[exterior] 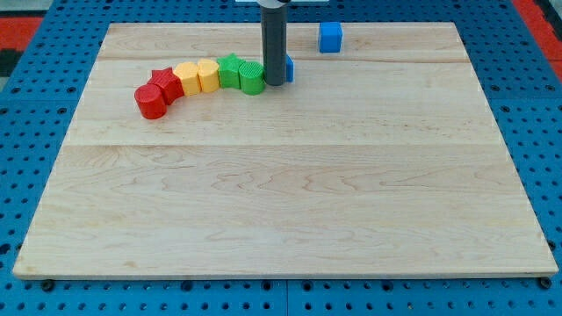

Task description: Push blue triangle to top center

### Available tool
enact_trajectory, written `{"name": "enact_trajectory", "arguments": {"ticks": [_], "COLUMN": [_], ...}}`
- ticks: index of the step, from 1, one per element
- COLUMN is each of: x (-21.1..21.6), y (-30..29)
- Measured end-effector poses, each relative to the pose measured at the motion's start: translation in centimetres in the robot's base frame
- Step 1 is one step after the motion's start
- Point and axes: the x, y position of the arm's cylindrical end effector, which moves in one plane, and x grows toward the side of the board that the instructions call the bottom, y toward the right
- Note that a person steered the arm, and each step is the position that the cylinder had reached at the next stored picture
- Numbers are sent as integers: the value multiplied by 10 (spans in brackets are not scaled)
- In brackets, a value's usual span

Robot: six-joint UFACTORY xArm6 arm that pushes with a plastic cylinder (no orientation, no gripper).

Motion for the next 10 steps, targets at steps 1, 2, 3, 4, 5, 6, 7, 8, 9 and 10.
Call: {"name": "enact_trajectory", "arguments": {"ticks": [1,2,3,4,5,6,7,8,9,10], "x": [-14,-30,-44,-52,-56,-56,-56,-56,-60,-60], "y": [17,19,19,19,19,19,19,19,19,19]}}
